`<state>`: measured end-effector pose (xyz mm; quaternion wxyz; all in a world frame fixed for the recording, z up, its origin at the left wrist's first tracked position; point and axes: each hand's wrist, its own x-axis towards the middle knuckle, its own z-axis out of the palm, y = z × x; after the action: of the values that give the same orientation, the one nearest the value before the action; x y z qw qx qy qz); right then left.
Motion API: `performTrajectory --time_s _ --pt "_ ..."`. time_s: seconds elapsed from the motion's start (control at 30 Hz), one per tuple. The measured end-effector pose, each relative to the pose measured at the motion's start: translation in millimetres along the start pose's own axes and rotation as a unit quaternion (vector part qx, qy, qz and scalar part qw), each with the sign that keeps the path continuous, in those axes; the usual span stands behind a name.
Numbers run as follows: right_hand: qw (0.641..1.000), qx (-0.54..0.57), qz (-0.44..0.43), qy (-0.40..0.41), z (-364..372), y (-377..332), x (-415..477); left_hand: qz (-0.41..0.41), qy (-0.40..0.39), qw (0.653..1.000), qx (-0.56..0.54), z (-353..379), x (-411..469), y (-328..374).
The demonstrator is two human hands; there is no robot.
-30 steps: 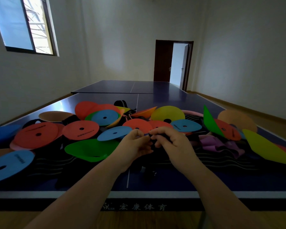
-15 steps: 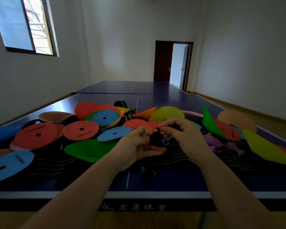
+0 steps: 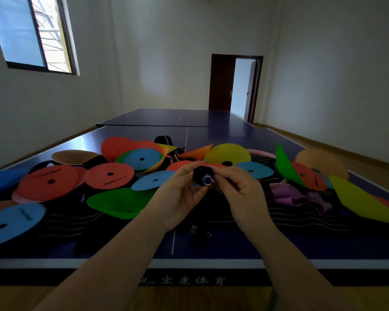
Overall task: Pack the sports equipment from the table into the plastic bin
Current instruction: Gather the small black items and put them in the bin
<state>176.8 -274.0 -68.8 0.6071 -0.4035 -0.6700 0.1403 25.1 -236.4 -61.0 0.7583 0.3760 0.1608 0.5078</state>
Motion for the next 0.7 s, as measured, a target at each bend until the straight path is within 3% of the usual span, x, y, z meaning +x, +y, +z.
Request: performTrajectory --time_s 0.13,0.27,0.43,0.6,0.7 --pt "0.998 -0.053 -0.015 0.007 6.8 -5.9 -3.8 0.056 0.030 0.996 0.061 4.0 -0.1 -2.0" --pt "0.998 -0.039 0.023 0.043 9.8 -6.2 -3.6 0.059 0.045 0.992 0.103 6.4 -1.8 -7.3" --pt "0.996 -0.054 0.022 0.065 10.6 -6.7 -4.2 0.071 0.012 0.980 0.185 6.6 -6.5 -7.3" --pt "0.998 -0.029 0.048 -0.001 11.9 -6.4 -4.5 0.146 0.049 0.944 0.292 8.5 -6.9 -12.0" --pt "0.994 0.027 0.093 -0.039 12.2 -9.7 -4.2 0.140 0.100 0.931 0.323 6.3 -5.8 -10.7"
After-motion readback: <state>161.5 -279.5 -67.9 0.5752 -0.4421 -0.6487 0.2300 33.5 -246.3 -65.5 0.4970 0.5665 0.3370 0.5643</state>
